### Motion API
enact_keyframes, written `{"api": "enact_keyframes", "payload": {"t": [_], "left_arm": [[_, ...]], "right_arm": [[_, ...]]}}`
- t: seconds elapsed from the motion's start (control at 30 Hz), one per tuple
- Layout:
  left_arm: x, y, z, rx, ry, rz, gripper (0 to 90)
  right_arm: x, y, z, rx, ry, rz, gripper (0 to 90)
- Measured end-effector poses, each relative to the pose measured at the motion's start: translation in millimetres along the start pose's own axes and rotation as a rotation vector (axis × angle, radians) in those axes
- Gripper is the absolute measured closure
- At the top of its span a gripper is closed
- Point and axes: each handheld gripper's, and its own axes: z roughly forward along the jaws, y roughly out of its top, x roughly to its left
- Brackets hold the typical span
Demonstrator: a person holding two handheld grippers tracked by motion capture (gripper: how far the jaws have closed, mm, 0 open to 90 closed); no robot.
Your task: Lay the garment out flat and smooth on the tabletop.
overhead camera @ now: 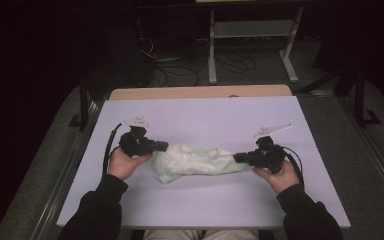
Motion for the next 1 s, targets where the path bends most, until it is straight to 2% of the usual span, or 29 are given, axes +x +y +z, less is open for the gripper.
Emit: {"api": "enact_keyframes", "payload": {"t": [0.1,0.27,0.43,0.57,0.73,1.0], "left_arm": [[-7.2,18.0,-16.0,-0.059,0.039,0.040,88.1],[-17.9,39.6,-39.1,-0.146,0.078,0.077,88.1],[-32.5,55.3,-59.9,-0.205,0.101,0.124,88.0],[-44.1,60.6,-71.2,-0.255,0.105,0.135,88.0],[-58.4,55.7,-80.4,-0.304,0.100,0.137,88.0],[-84.8,36.5,-93.1,-0.311,0.080,0.148,88.0]], "right_arm": [[1.2,23.5,-11.7,-0.035,0.001,-0.016,88.6],[5.9,58.7,-37.2,-0.092,0.004,-0.042,88.6],[15.3,77.7,-58.9,-0.125,0.033,-0.071,88.6],[22.6,81.3,-71.2,-0.146,0.053,-0.093,88.6],[29.1,77.9,-79.3,-0.149,0.093,-0.104,88.6],[47.1,61.6,-91.8,-0.125,0.121,-0.130,88.5]]}}
